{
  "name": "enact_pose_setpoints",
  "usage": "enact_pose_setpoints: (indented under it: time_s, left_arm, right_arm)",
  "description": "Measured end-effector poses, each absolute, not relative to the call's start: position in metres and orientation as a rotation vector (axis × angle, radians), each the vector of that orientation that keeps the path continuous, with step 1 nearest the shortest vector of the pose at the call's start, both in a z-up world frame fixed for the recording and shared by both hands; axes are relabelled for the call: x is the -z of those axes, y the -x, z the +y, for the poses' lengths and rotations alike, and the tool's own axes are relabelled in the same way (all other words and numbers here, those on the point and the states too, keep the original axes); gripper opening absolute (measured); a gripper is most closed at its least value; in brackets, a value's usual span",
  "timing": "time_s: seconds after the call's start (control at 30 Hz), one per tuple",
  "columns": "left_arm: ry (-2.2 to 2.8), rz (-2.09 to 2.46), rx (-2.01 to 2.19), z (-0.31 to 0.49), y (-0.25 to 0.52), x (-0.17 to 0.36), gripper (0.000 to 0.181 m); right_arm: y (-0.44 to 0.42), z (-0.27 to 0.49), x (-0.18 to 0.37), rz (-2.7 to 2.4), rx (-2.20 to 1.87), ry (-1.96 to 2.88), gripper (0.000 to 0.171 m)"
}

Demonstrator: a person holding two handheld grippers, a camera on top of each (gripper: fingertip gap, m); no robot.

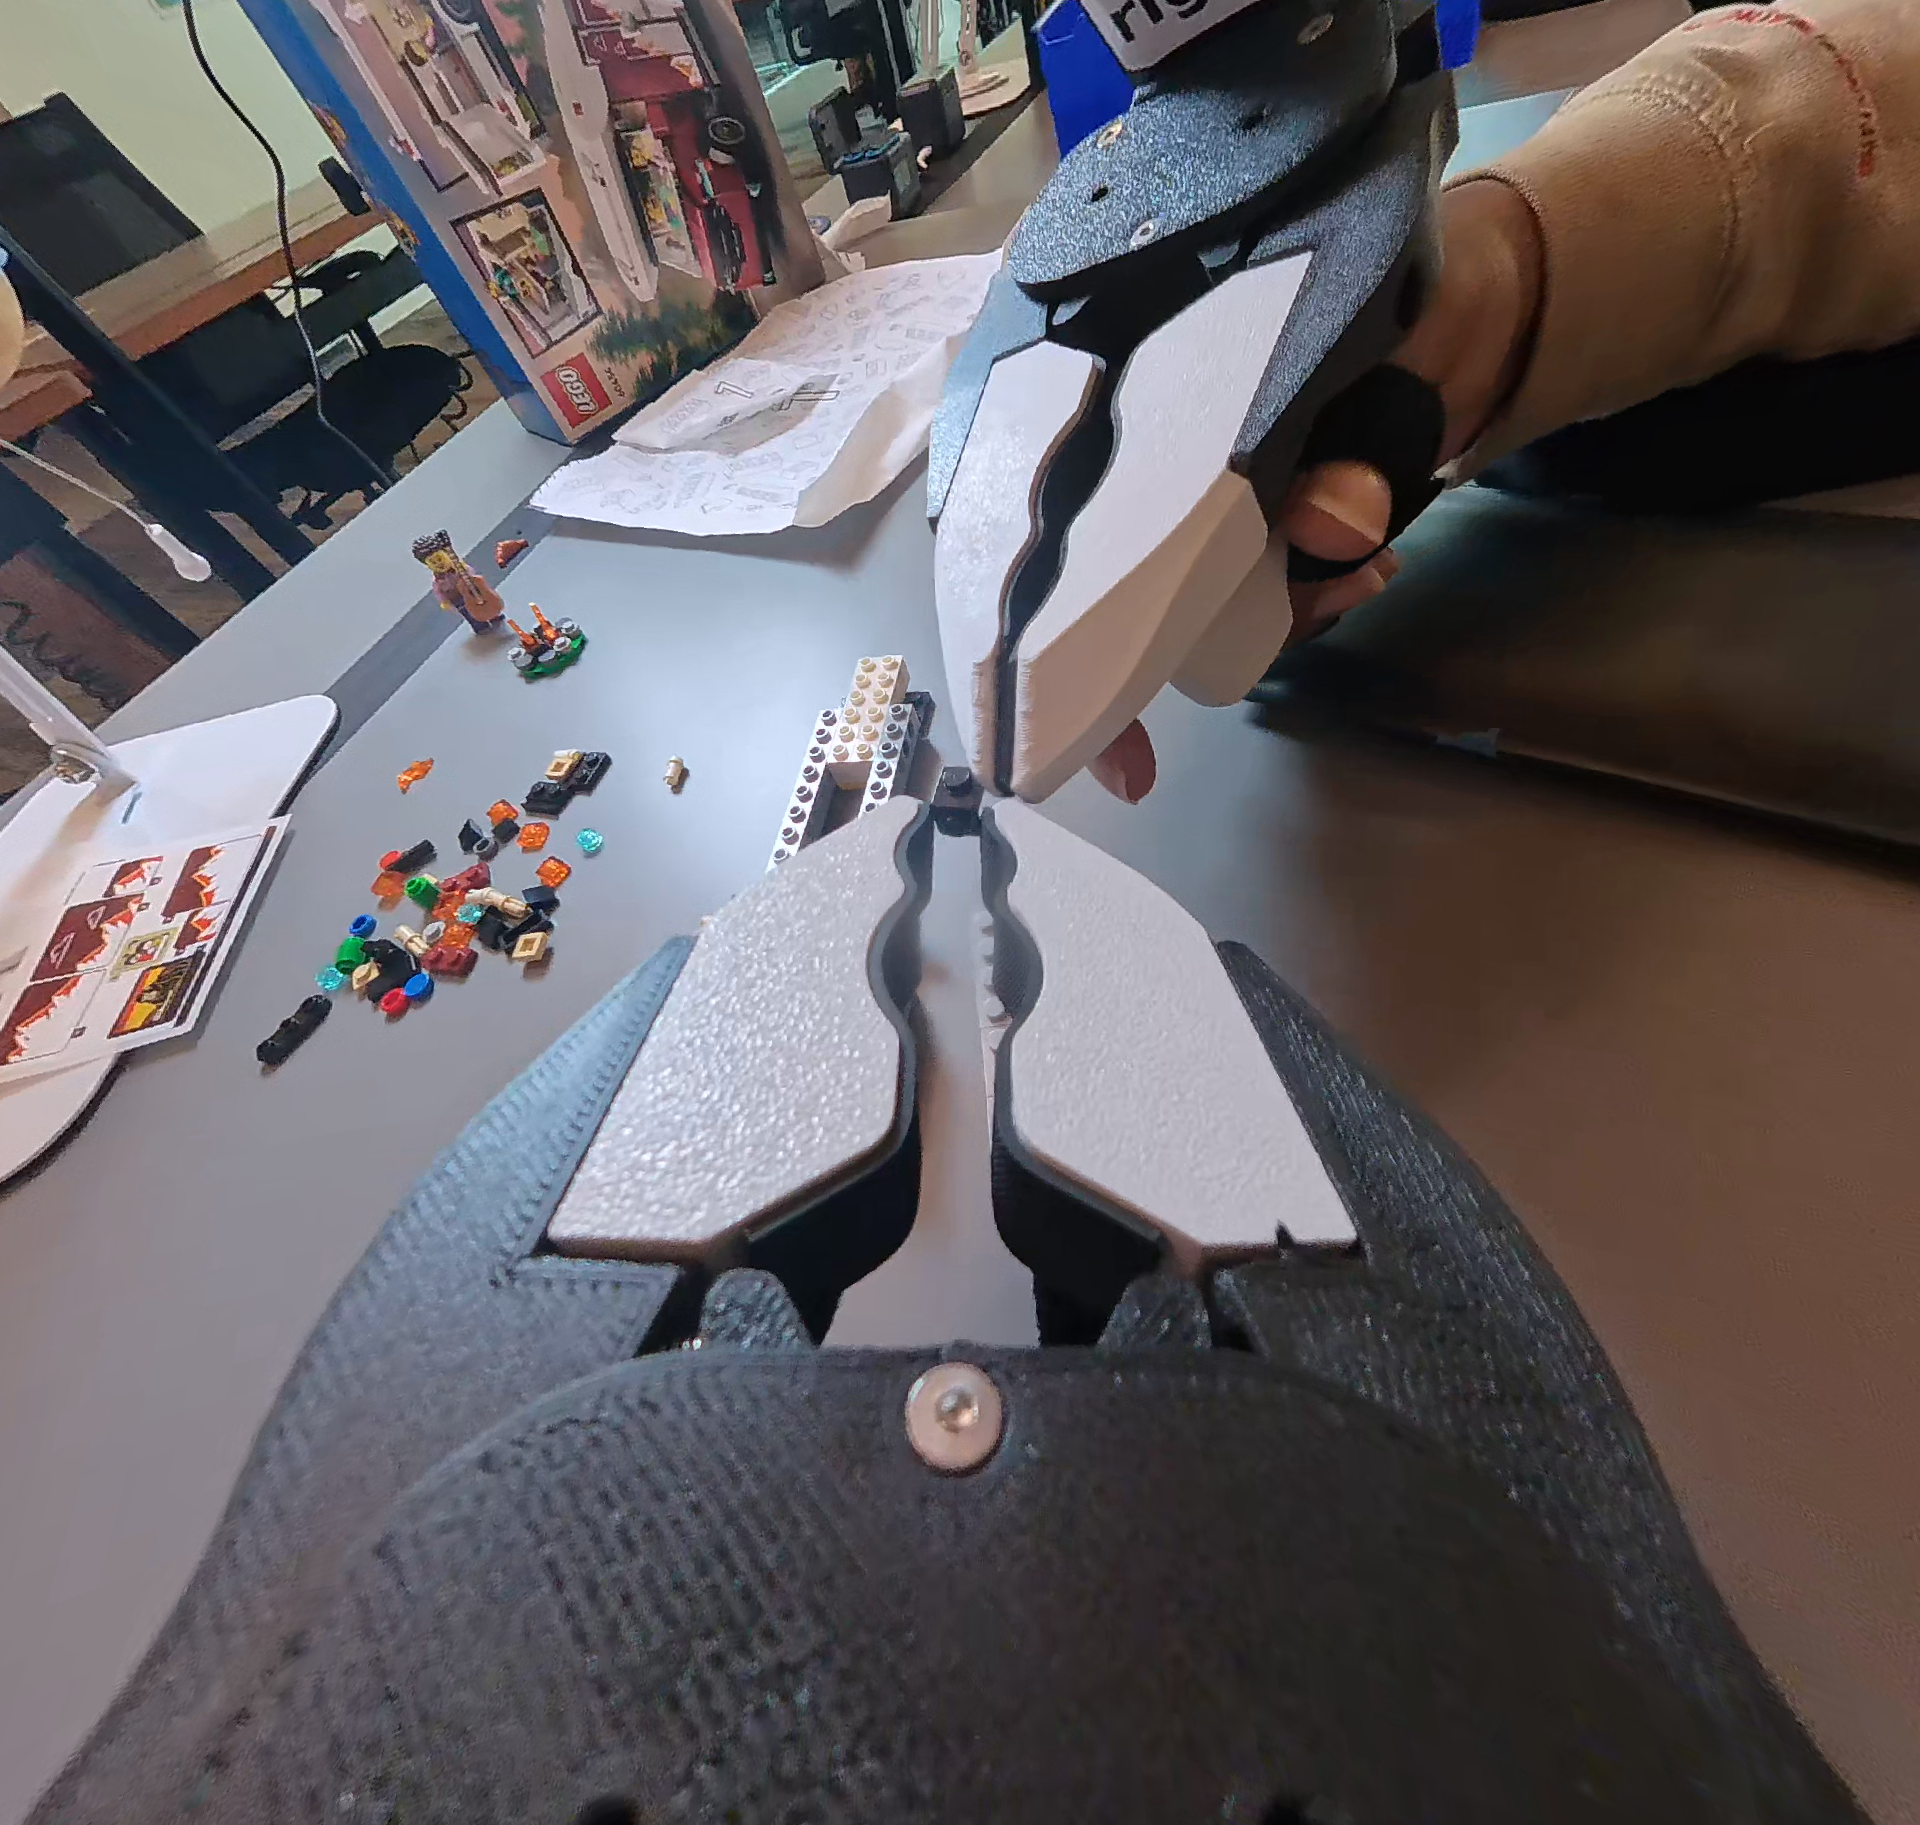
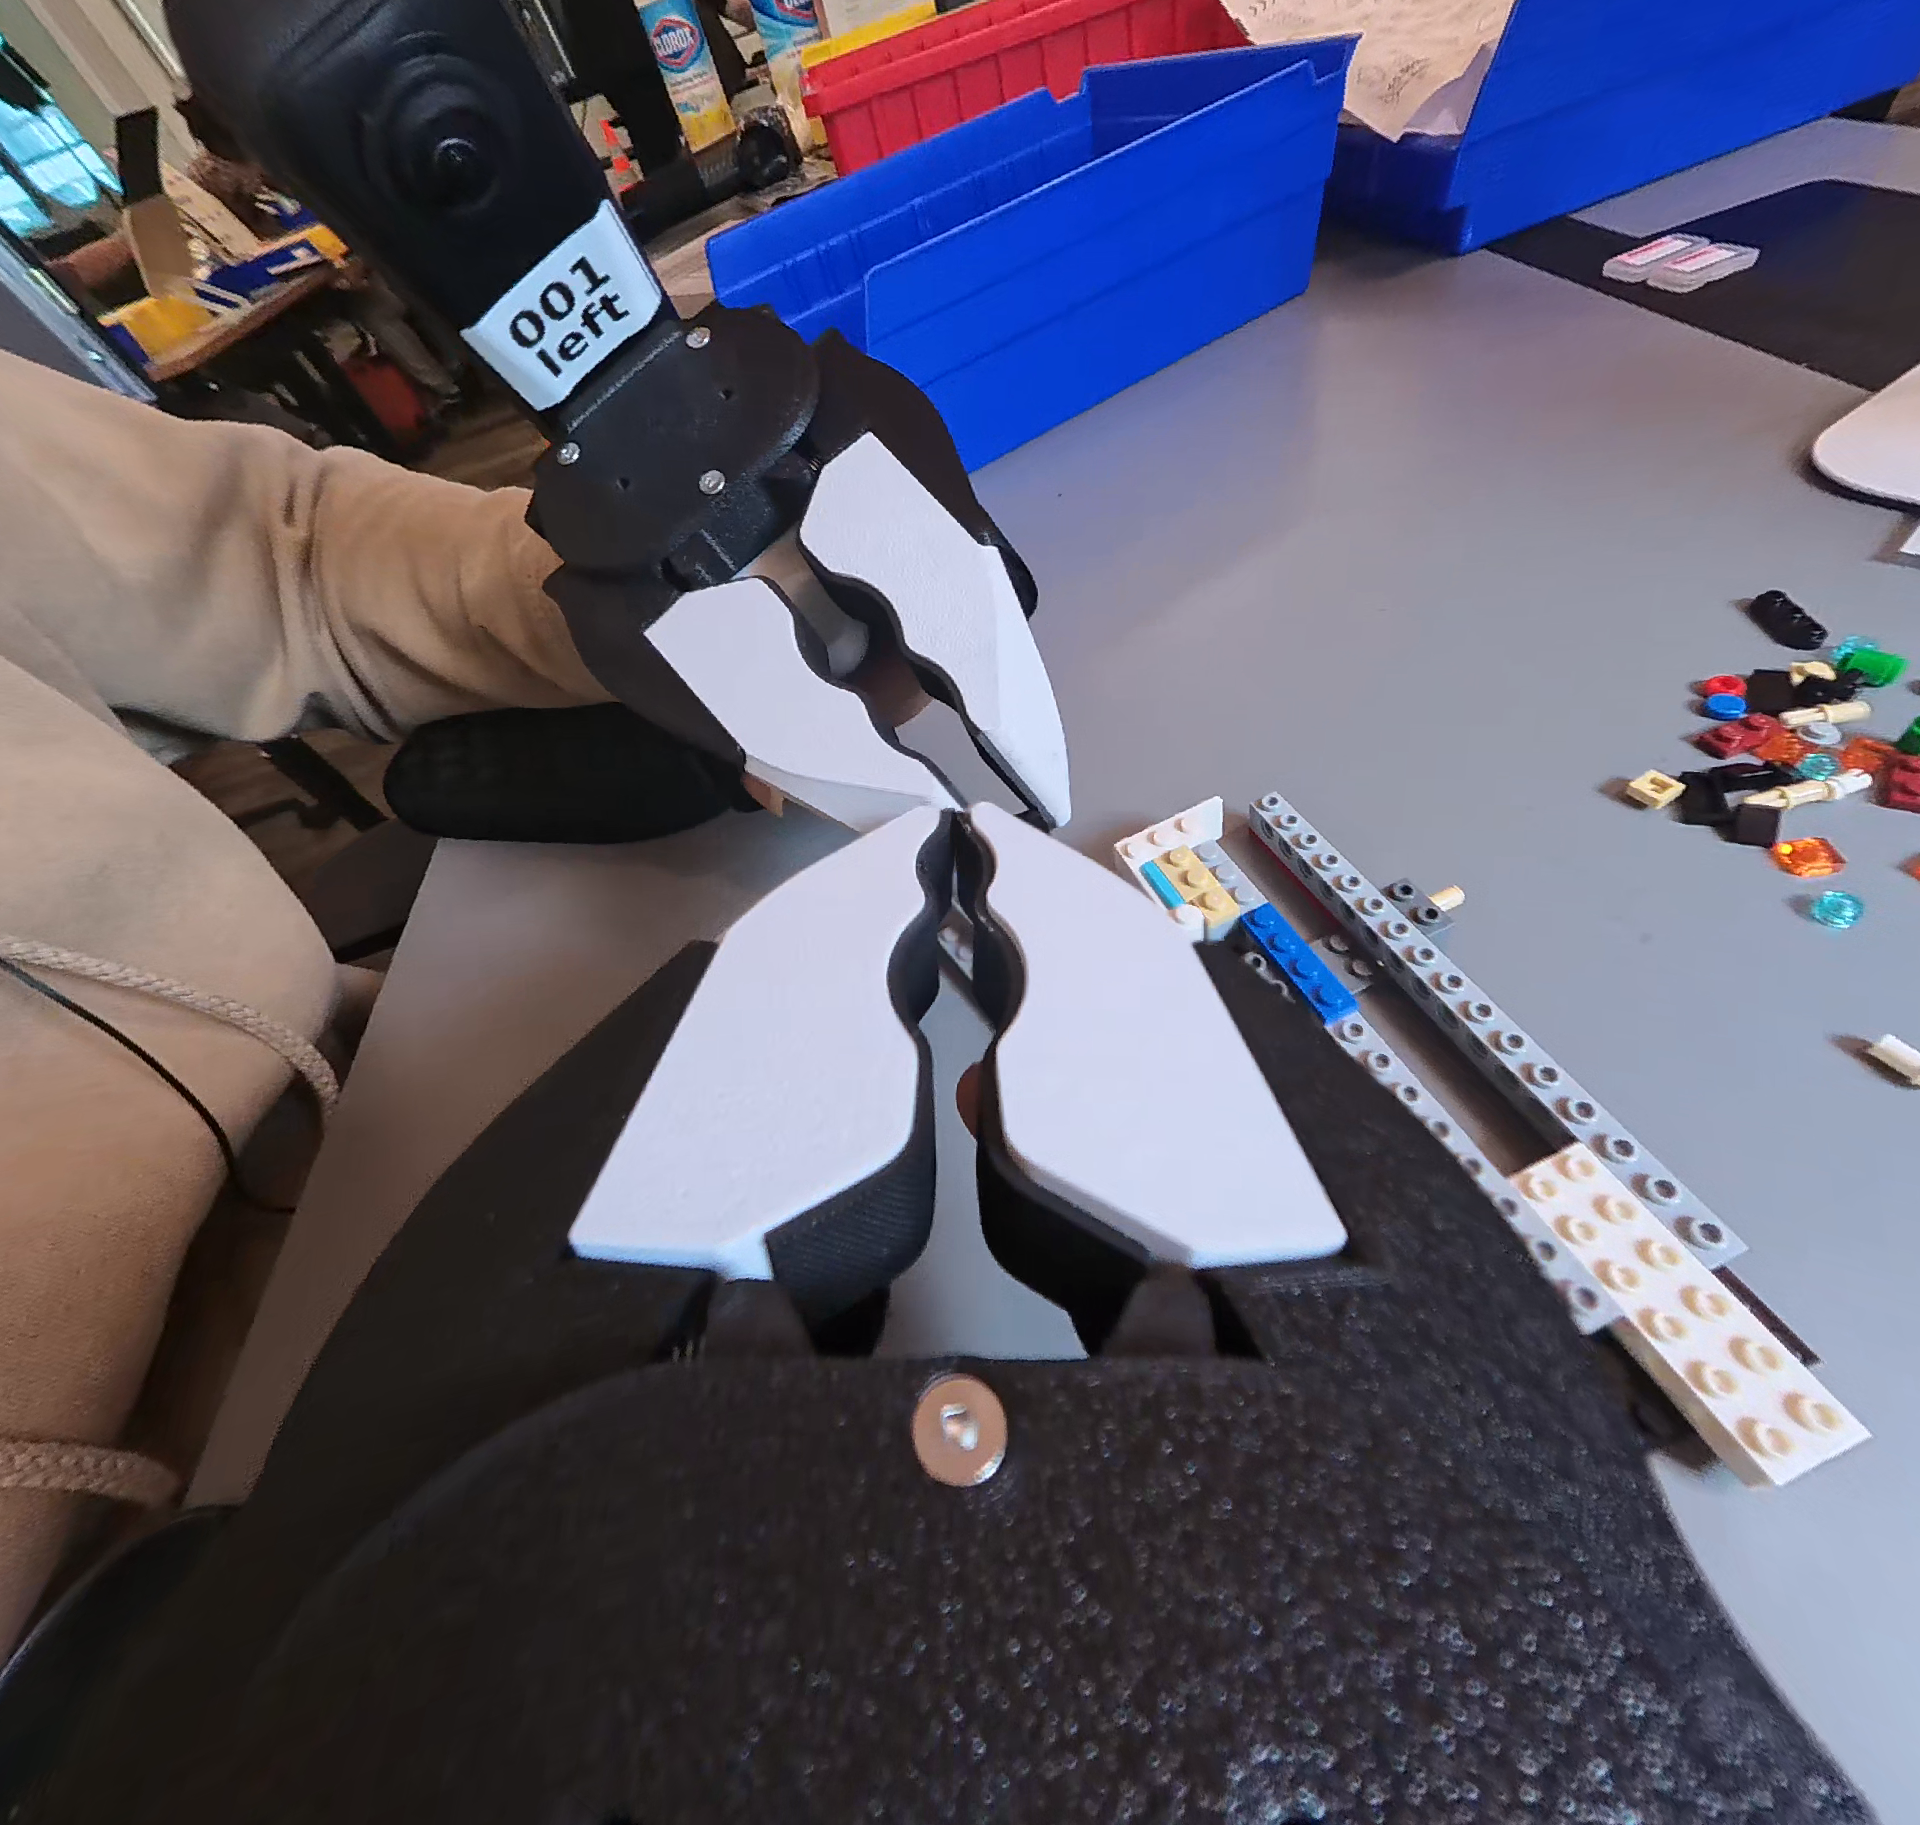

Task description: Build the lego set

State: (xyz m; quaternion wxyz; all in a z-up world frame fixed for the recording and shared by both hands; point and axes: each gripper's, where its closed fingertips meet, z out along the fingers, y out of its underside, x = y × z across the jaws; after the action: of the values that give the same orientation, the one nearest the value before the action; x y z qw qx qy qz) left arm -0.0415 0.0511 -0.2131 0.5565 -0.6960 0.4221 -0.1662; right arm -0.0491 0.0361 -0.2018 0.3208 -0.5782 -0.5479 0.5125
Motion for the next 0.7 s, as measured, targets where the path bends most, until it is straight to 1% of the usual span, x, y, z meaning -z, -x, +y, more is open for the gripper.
enact_pose_setpoints:
  time_s: [0.1, 0.23, 0.3, 0.7]
  left_arm:
    - [1.642, 0.997, 0.377, 0.0521, 0.0432, 0.2126, 0.009]
    - [1.637, 1.006, 0.345, 0.0534, 0.0453, 0.2127, 0.009]
    - [1.634, 1.014, 0.337, 0.0528, 0.0444, 0.213, 0.009]
    - [1.593, 1.054, 0.284, 0.0517, 0.0421, 0.2138, 0.009]
  right_arm:
    - [0.0478, 0.0387, 0.1978, -1.43, -1.346, 1.5, 0.0]
    - [0.0469, 0.0425, 0.1923, -1.402, -1.347, 1.501, 0.014]
    - [0.0467, 0.044, 0.1926, -1.399, -1.323, 1.498, 0.016]
    - [0.0477, 0.0431, 0.2004, -1.443, -1.247, 1.489, 0.016]
